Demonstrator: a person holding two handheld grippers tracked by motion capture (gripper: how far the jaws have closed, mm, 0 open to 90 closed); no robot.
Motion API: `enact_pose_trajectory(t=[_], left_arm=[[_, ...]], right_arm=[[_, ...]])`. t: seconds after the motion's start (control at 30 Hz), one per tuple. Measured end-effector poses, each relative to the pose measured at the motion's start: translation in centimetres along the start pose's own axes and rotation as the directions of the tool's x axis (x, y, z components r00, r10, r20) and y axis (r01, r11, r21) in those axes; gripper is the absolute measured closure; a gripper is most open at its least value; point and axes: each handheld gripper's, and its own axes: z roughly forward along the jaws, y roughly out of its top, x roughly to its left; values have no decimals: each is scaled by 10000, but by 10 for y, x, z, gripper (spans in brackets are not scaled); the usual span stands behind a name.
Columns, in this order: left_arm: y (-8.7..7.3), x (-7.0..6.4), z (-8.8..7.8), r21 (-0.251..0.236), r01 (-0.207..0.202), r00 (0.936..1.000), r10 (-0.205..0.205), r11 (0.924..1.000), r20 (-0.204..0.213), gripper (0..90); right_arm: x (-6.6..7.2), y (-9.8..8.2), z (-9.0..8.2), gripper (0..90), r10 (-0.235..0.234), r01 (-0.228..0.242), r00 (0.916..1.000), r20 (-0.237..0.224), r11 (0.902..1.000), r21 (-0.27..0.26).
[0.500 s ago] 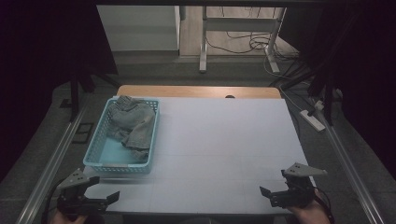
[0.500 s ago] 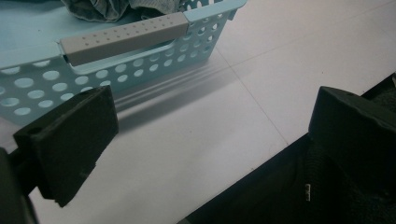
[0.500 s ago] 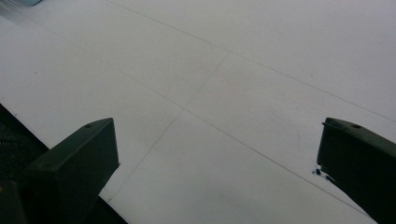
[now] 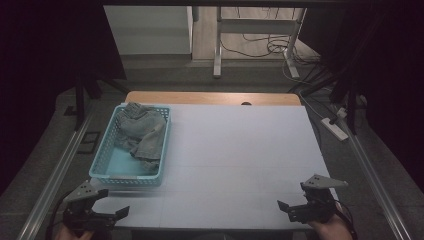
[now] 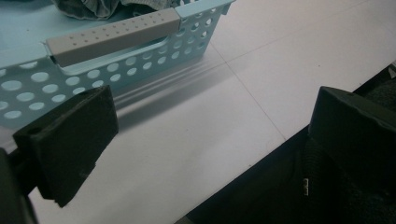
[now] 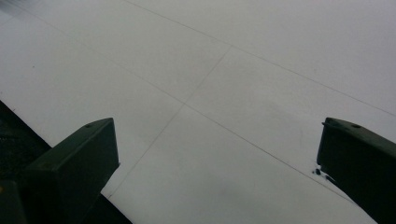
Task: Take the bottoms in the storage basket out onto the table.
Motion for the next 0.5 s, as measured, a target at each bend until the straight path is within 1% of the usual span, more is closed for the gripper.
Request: enact_pose_trajectory(t=[0.2,0.3,0.4,0.43,0.47,0.5], left_arm=[[0,0,0,19,-18,10000,18,10000,-14,8],[0,1,0,-42,23,10000,-23,10000,69,7],[0,2,0,-22,20,9997,-19,10000,263,8],[0,2,0,-22,20,9997,-19,10000,263,8],[1,2,1,121,-33,9989,28,9999,465,9],[2,2,2,222,-34,9988,23,9997,486,9]], right_arm=[[2,0,1,0,-193,193,9998,57,9998,97],[2,0,1,0,-185,185,9998,69,9998,108],[2,0,1,0,-172,171,9998,80,9998,123],[2,0,1,0,-184,182,9998,97,9997,139],[3,0,1,0,-194,192,9998,109,9997,157],[3,0,2,0,-211,210,9997,110,9996,169]])
